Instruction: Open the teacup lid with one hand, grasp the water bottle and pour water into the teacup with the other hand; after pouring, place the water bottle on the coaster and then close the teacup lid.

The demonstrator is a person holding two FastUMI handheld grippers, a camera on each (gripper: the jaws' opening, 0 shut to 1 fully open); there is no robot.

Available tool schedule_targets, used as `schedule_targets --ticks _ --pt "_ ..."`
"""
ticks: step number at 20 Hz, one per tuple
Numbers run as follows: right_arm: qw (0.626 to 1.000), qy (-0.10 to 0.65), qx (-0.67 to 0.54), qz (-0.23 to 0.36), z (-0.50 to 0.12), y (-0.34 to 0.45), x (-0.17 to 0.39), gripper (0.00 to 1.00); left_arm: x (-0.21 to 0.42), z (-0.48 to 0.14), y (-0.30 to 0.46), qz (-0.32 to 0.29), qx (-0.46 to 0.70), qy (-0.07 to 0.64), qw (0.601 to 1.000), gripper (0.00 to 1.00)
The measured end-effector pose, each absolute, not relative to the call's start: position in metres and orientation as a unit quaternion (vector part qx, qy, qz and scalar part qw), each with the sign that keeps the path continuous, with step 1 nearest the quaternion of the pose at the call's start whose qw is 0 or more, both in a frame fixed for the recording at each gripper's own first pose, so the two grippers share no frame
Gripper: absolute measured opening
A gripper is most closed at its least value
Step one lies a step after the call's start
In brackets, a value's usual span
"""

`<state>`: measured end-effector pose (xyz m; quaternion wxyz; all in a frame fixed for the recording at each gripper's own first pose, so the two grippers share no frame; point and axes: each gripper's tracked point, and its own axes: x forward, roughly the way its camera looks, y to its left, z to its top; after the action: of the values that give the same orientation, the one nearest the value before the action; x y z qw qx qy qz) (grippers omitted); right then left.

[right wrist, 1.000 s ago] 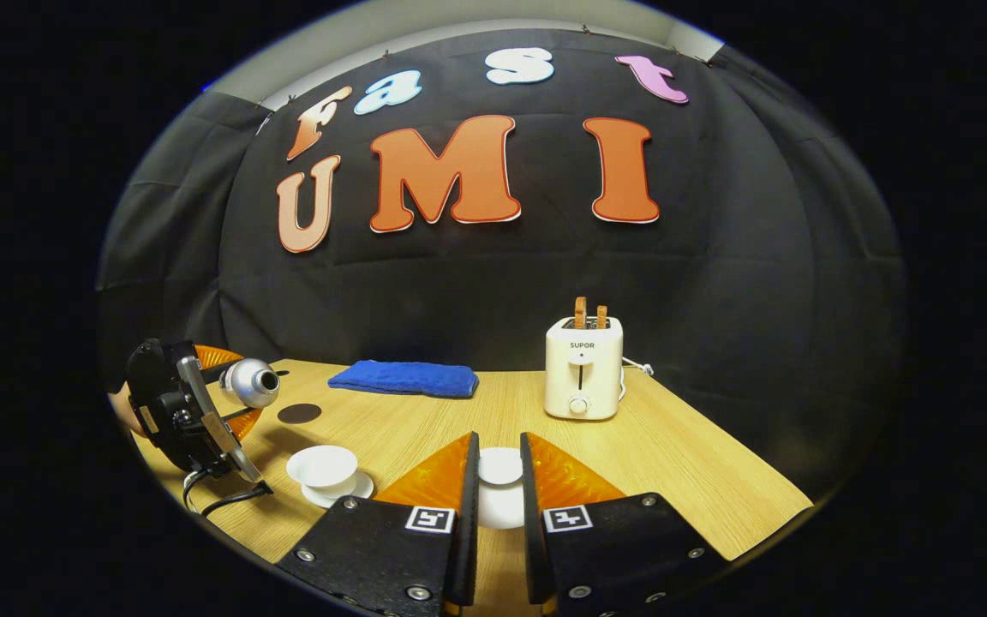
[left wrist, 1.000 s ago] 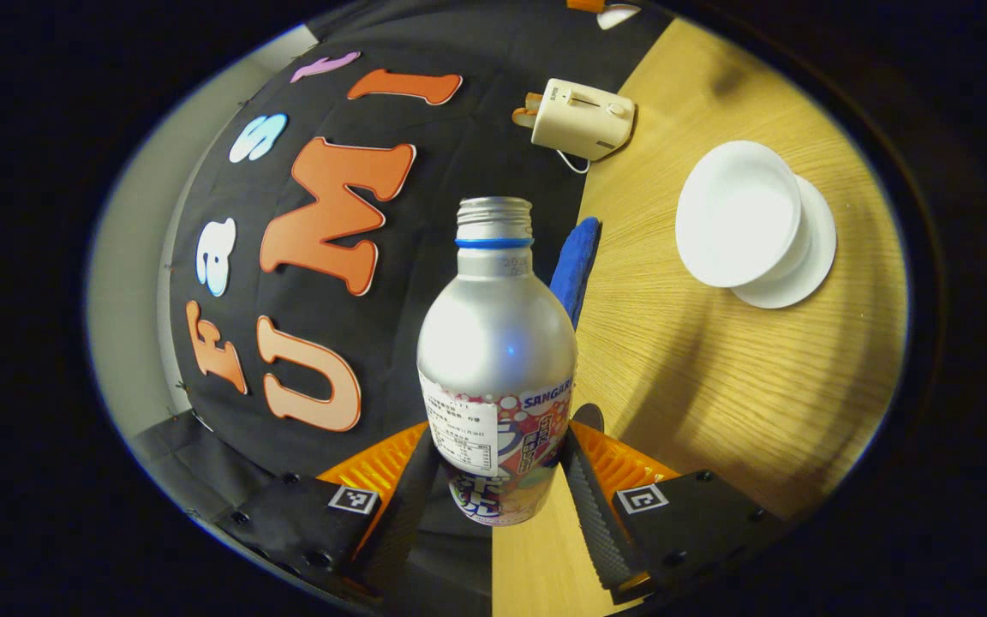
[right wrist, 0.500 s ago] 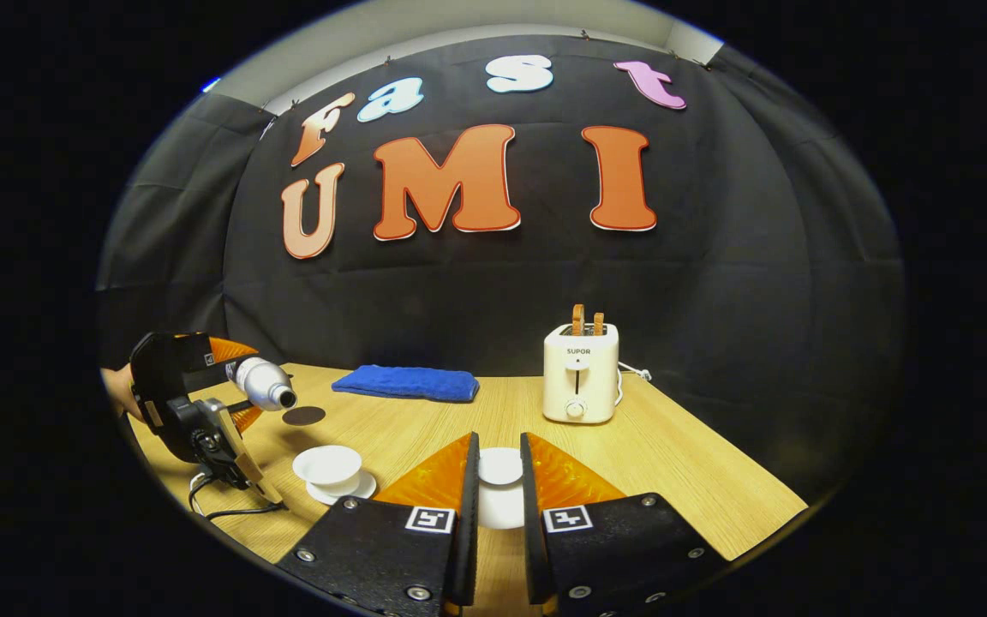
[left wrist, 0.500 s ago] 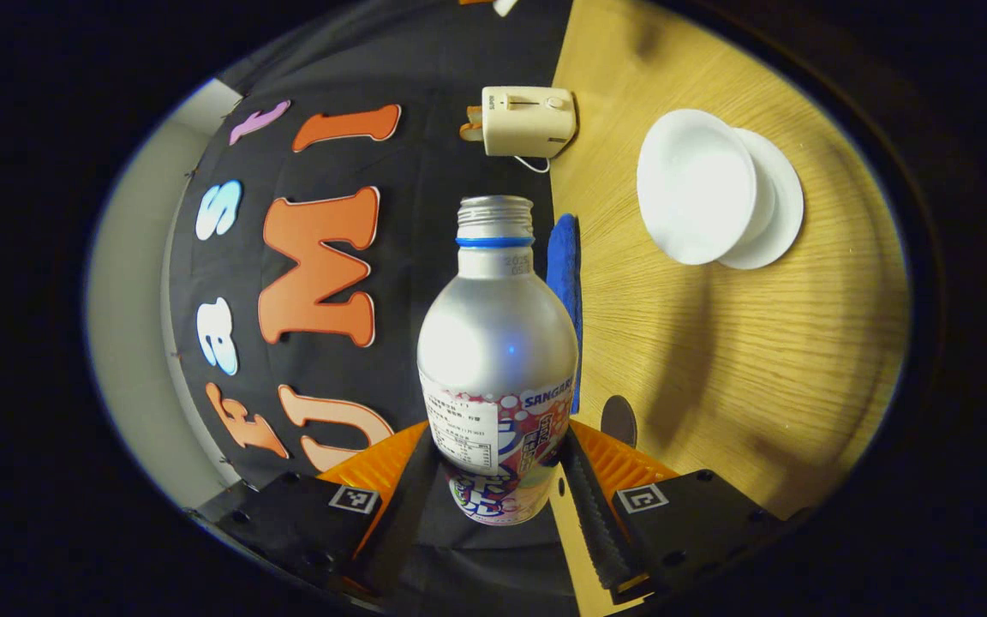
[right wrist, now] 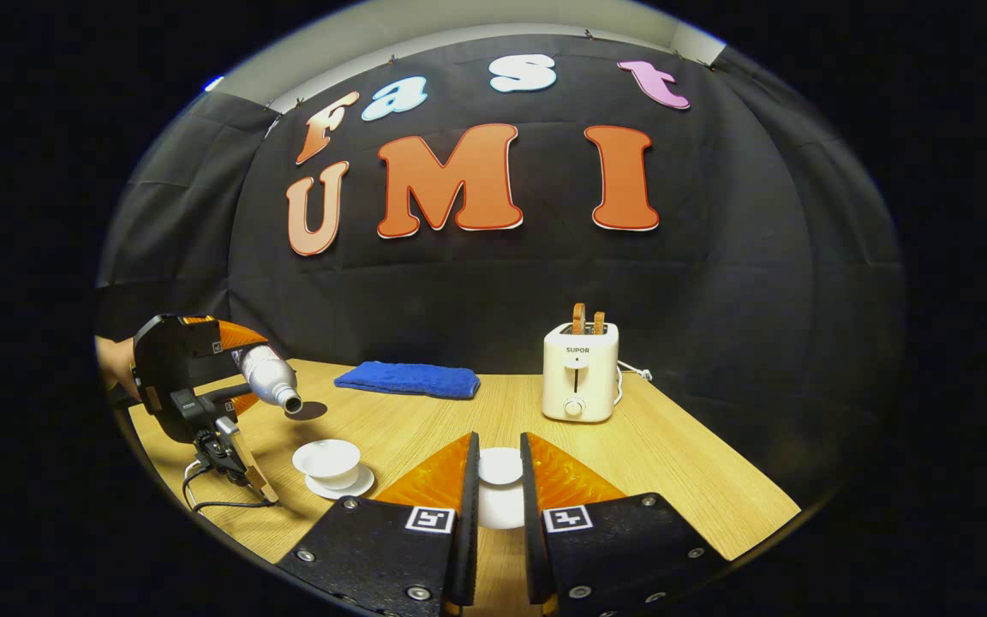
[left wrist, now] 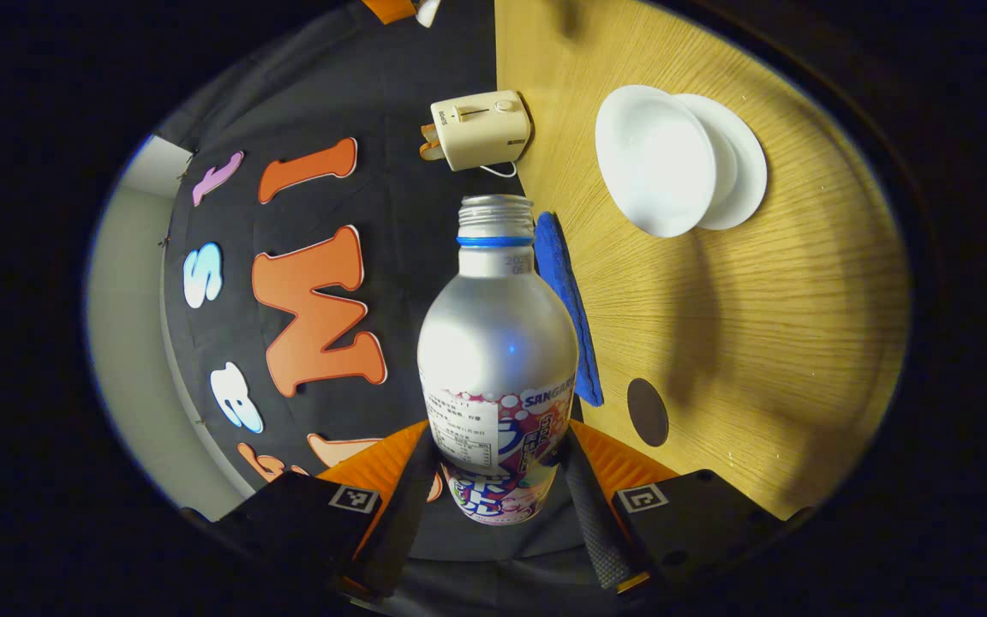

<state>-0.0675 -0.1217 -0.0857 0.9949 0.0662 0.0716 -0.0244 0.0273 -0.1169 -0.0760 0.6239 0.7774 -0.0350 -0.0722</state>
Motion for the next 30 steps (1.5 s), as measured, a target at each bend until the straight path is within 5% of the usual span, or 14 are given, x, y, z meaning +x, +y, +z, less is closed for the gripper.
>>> schedule_targets --ticks 30 --pt "0.996 0.079 0.034 -0.032 -0.082 -0.113 -0.072 0.24 0.035 -0.036 -0.140 -0.067 0.845 -0.099 0.522 0.86"
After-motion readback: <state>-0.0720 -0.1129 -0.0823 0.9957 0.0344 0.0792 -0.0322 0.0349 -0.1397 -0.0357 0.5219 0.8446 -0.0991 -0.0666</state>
